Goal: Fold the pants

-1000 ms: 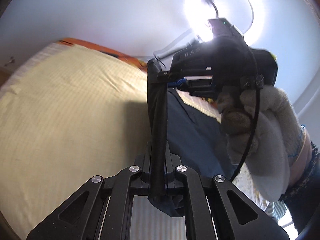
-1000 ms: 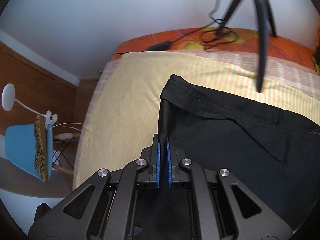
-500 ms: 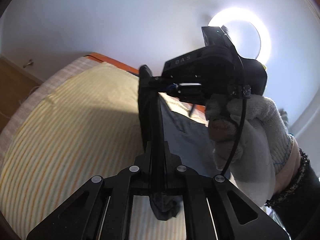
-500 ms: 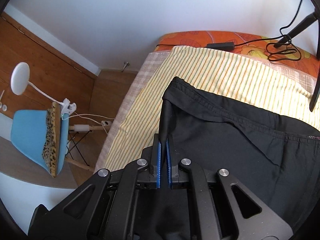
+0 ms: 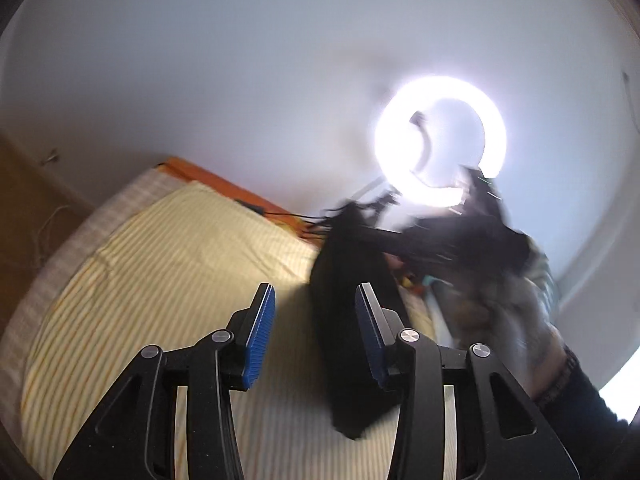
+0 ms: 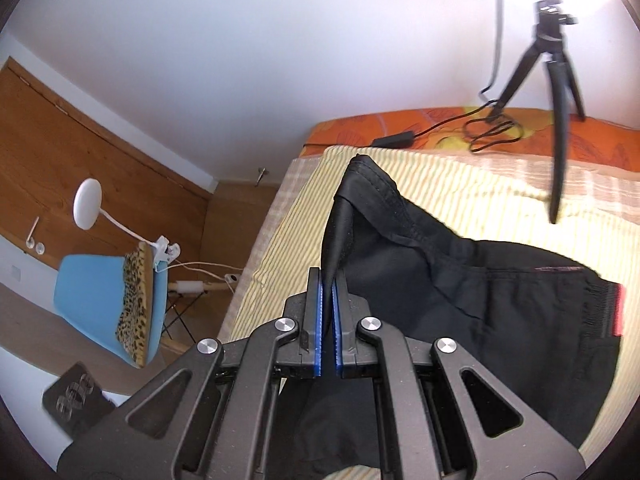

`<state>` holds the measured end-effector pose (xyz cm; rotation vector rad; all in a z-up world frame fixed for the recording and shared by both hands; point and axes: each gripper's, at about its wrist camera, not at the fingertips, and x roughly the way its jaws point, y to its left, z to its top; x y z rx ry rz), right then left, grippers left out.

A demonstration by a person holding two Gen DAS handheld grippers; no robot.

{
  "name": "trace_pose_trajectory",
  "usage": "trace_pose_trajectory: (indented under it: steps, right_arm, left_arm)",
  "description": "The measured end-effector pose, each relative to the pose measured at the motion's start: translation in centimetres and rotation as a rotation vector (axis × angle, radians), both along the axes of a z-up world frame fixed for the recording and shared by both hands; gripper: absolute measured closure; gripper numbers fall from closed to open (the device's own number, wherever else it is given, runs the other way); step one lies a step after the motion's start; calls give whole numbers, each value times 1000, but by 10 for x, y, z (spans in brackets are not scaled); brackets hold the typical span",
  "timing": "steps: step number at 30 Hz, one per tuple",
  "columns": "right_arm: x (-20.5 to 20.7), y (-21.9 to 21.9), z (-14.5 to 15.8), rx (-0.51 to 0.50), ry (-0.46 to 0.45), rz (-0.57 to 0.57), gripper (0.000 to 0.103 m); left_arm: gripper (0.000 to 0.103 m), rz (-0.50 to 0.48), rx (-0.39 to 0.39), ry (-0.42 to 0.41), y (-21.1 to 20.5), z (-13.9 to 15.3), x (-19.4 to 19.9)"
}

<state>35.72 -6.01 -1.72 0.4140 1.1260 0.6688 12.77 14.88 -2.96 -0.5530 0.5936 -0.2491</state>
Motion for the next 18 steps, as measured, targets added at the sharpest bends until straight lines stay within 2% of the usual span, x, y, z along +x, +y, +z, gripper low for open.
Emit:
trace_pose_trajectory:
  steps: [2, 6, 12, 18]
  right_arm:
    - [-1, -14, 3, 8, -4, -16, 98]
    - [-7, -46, 9, 12, -14, -47, 98]
    - [-7, -101, 3, -8, -7, -102, 98]
    - [-4, -153, -25, -55, 23, -149, 98]
  left_arm:
    - [63, 8, 17, 54, -2, -17, 20]
    - [64, -97, 25, 119, -35, -39, 42]
    - [63, -254, 73, 145, -106, -50, 51]
    - [64, -376, 140, 172, -158, -62, 58]
